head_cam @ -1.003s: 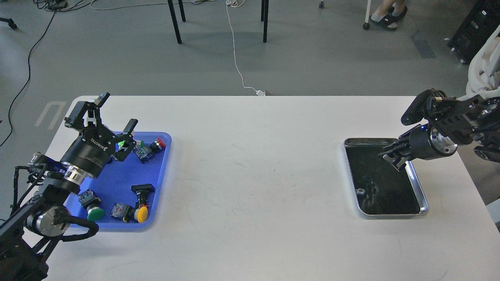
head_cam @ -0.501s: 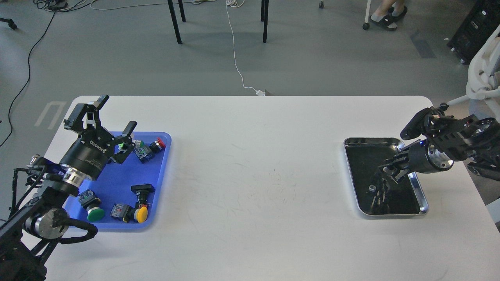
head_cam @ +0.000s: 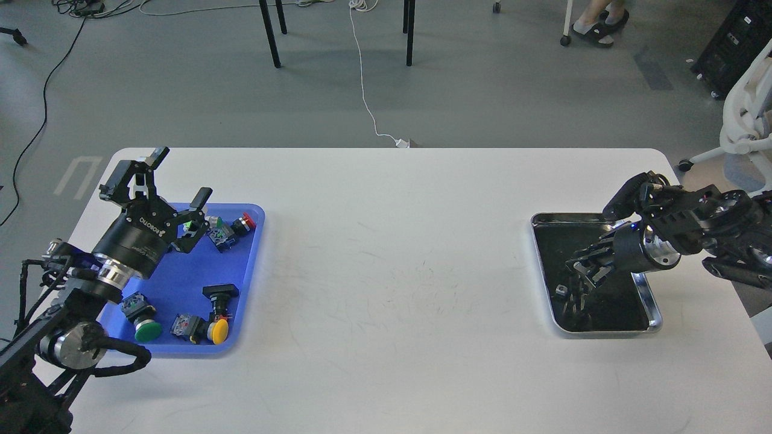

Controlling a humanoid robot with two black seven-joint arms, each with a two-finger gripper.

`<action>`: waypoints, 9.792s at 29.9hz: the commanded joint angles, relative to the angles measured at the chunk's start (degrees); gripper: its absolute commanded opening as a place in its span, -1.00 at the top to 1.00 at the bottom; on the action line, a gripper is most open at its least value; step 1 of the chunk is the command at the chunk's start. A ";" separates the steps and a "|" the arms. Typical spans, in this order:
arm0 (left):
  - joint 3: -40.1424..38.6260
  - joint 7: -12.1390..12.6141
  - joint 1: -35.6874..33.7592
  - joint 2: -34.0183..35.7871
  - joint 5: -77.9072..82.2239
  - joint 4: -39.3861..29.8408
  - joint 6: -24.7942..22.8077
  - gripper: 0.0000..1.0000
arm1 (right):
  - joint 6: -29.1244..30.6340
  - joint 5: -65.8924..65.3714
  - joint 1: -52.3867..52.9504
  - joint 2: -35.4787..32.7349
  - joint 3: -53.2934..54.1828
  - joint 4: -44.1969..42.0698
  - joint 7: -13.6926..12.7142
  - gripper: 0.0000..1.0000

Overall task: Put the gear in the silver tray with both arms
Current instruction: 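Carry the gear over the silver tray and release it, then raise the right gripper and return it beside the silver tray, then lower the left gripper into the blue tray and grasp another black gear, then lift the second gear and carry it toward the table center, then release the gear on the table and retract the left arm, then reach the right gripper down and grasp the black gear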

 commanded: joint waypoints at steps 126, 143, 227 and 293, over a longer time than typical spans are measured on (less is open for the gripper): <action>43.83 -2.51 -30.15 10.90 89.01 26.37 18.98 0.78 | 14.96 66.73 -39.56 -6.59 69.02 10.99 0.00 -0.94; 43.74 -2.51 -39.20 22.06 90.06 1.08 18.20 0.77 | 14.96 66.73 -39.56 -7.29 69.46 10.99 0.00 -0.94; 53.70 -2.51 -49.58 -15.22 82.03 2.66 8.43 -0.75 | 15.32 73.14 -45.01 -8.79 76.22 7.73 0.00 -0.94; 1.99 -1.93 -0.09 -1.85 2.88 -6.32 9.40 -0.96 | 0.64 12.94 12.91 27.42 -5.07 12.83 0.00 -0.23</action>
